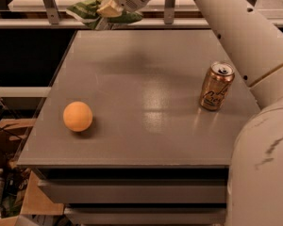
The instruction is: Pick green jalapeno chip bag
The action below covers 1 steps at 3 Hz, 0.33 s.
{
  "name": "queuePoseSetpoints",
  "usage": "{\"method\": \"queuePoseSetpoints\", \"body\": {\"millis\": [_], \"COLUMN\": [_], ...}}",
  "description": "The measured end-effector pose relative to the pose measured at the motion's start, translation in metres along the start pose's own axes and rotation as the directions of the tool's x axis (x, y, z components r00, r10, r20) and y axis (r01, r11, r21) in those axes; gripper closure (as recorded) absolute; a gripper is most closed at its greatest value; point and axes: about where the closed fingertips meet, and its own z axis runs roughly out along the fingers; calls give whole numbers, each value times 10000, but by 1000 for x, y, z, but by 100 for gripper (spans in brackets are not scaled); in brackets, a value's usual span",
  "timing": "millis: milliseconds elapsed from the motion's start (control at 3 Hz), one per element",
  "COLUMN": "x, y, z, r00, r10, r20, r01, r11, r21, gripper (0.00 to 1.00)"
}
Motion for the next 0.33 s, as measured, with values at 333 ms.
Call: {"method": "queuePoseSetpoints", "body": {"millis": [333], "x": [-4], "y": [2], "z": [-11], "r00": [9999], "r10": [-169], "r20": [37], "r01": [169], "r11": [9998], "r21": [-140], "gripper": [100]}}
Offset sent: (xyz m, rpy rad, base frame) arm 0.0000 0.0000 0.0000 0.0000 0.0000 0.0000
